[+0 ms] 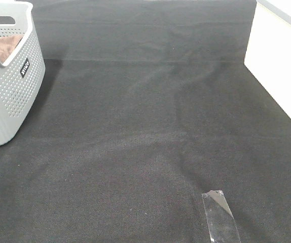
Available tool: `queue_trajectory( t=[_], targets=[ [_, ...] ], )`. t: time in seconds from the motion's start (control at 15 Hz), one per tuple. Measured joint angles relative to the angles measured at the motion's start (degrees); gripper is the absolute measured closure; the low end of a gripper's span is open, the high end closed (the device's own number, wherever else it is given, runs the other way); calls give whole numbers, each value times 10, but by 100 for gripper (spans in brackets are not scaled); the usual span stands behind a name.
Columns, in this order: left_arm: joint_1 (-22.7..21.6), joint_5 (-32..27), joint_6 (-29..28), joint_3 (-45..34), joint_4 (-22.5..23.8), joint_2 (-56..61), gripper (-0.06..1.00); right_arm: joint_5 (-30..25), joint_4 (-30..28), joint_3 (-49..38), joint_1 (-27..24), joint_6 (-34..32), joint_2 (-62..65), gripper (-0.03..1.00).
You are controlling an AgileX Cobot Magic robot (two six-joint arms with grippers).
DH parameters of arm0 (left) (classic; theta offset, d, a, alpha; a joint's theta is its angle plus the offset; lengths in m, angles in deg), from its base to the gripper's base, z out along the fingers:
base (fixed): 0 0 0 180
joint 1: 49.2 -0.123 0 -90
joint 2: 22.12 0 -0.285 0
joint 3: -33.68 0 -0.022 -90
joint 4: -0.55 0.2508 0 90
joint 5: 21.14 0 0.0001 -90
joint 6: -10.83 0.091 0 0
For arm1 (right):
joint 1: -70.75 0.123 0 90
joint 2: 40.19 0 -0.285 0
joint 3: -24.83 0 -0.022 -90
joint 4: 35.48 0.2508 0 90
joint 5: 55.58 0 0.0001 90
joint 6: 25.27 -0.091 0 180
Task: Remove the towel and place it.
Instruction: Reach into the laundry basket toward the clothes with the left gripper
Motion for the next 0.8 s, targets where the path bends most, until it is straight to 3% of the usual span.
queue_trajectory(
  t=[0.13, 0.27, 0.8],
  targets=[
    [0, 0, 0, 0, 0, 0, -5, 0, -2, 0, 0, -7, 0, 11],
    [0, 0, 0, 0, 0, 0, -5, 0, -15, 0, 0, -21, 0, 7],
    [0, 0, 0, 0, 0, 0, -5, 0, -29, 0, 0, -32, 0, 6]
  ],
)
